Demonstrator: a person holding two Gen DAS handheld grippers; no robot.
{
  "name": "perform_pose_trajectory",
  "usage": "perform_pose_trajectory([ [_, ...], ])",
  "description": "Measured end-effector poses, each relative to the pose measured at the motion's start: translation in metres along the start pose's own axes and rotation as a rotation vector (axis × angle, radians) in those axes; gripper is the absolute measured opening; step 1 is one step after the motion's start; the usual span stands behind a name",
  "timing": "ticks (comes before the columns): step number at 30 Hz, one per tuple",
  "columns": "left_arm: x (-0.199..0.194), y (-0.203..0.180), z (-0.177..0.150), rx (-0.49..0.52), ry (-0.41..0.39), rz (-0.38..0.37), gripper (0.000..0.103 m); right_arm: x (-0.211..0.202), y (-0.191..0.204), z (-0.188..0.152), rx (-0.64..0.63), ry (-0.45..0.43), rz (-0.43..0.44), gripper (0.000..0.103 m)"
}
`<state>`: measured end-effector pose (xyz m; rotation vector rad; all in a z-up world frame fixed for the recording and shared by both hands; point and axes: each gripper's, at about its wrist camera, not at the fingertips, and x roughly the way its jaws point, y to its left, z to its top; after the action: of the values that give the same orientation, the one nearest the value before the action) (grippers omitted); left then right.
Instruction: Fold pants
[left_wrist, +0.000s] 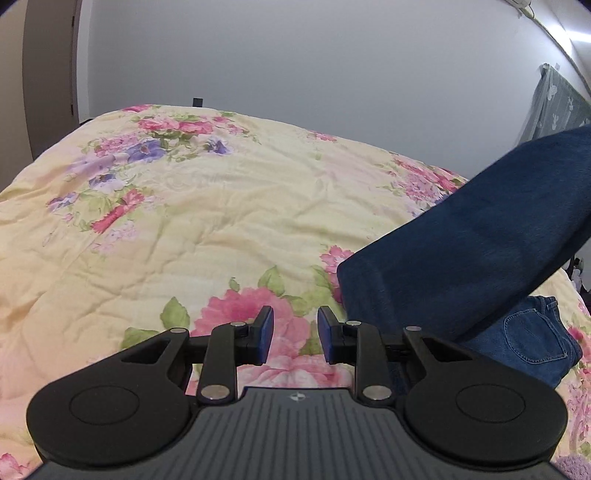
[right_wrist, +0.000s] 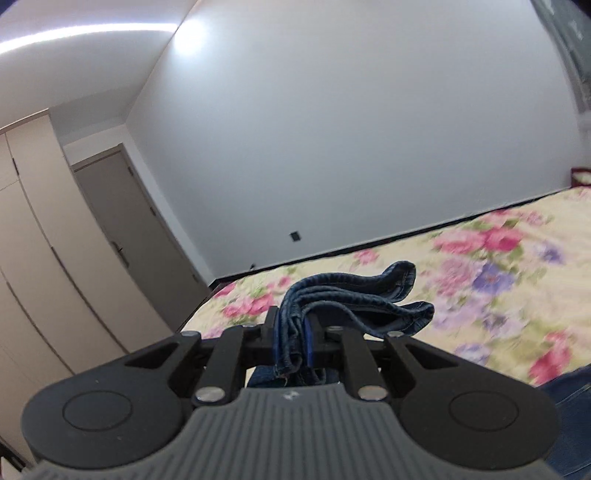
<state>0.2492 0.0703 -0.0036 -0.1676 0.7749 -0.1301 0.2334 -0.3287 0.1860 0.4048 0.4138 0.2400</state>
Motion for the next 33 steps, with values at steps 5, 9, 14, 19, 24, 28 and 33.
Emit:
perform_pose_trajectory([
  [5, 0.045, -0.040, -0.012, 0.063, 0.070, -0.041, 0.029, -0.030, -0.152, 0.004, 0.071, 0.022, -0.237, 0.008],
  [9, 0.082, -0.071, -0.024, 0.109, 0.135, -0.073, 0.026, -0.011, -0.284, -0.068, 0.202, 0.209, -0.461, 0.008],
  [14, 0.112, -0.106, -0.040, 0.156, 0.174, -0.124, 0.026, 0.002, -0.368, -0.153, 0.290, 0.294, -0.615, 0.008],
  [19, 0.154, -0.130, -0.063, 0.223, 0.272, -0.058, 0.026, 0.004, -0.379, -0.155, 0.287, 0.305, -0.549, 0.008],
  [24, 0.165, -0.127, -0.071, 0.197, 0.296, -0.042, 0.026, 0.014, -0.375, -0.146, 0.298, 0.365, -0.587, 0.008],
  [28, 0.162, -0.125, -0.068, 0.175, 0.298, -0.051, 0.026, 0.015, -0.344, -0.104, 0.272, 0.305, -0.525, 0.008],
  [33, 0.158, -0.128, -0.068, 0.151, 0.276, -0.105, 0.026, -0.015, -0.272, -0.051, 0.058, 0.066, -0.439, 0.007],
])
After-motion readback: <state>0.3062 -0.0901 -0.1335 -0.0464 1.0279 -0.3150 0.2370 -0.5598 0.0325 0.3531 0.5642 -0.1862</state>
